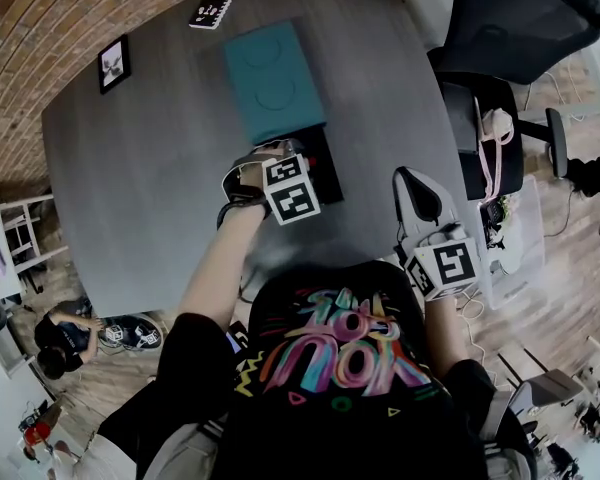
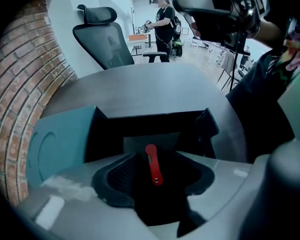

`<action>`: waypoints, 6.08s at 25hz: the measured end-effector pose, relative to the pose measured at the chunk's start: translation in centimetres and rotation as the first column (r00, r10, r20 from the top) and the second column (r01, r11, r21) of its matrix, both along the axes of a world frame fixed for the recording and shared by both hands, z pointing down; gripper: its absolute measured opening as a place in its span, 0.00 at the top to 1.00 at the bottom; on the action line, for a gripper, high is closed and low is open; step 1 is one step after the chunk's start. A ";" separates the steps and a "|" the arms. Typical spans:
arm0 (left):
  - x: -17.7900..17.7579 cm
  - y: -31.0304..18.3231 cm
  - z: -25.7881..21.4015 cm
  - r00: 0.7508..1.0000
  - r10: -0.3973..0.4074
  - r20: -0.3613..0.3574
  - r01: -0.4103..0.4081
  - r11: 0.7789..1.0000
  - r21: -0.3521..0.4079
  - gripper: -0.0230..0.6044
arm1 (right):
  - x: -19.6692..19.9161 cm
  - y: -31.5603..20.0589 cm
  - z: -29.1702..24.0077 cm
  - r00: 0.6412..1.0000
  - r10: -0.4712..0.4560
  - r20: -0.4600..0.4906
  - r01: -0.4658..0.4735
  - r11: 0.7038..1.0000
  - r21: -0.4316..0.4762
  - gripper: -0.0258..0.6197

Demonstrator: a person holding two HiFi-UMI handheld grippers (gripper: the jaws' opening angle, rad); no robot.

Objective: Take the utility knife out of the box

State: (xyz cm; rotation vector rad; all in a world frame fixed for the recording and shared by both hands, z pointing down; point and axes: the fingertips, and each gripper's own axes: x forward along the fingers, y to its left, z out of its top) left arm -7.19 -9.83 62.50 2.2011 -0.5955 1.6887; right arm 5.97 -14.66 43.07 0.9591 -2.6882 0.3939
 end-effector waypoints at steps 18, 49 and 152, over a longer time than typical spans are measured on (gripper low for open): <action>0.7 1.7 0.2 0.991 0.127 0.033 -0.125 0.991 -0.055 0.83 | -0.3 -0.1 0.2 1.000 -0.008 0.001 0.008 1.000 -0.003 0.96; 0.1 -0.2 -4.7 0.997 0.024 0.074 -0.032 0.992 0.121 0.88 | -0.2 -1.4 -1.0 0.997 -0.079 0.012 0.079 0.996 0.028 0.96; -9.7 4.6 -24.2 0.364 -0.385 -0.848 0.929 0.208 0.305 0.87 | -7.5 -0.9 -4.2 0.955 -0.294 0.030 0.289 0.951 0.108 0.96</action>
